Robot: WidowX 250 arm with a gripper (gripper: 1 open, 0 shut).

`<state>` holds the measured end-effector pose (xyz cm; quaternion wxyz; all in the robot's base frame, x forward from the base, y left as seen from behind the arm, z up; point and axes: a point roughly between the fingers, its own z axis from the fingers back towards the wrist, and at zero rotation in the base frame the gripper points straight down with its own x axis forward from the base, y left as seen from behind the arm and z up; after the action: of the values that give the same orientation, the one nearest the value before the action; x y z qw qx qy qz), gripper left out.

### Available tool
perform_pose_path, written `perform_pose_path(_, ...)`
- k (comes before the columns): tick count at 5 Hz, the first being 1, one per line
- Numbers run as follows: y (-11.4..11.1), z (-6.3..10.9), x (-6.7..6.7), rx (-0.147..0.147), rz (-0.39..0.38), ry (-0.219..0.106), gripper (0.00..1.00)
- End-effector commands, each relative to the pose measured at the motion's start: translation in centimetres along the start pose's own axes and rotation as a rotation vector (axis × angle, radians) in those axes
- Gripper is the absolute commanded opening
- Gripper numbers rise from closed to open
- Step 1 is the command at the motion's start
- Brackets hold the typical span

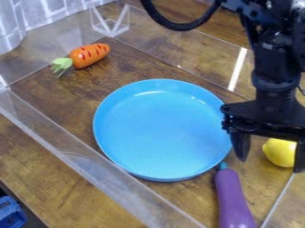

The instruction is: Remove the lemon from the blue tray and put it on the table

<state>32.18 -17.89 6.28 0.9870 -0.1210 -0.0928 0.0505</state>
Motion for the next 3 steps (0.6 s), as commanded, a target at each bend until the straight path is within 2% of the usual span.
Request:
perform_pose_path(1,-0.2,0.5,0.8,-0.013,-0.014,-0.037,1.0)
perform_pose_path(2,0.3,-0.6,0.7,-0.006,-0.021,-0.032,1.0)
perform_pose_path(3,0.9,-1.9,-0.3,-0.002,-0.019,-0.035,1.0)
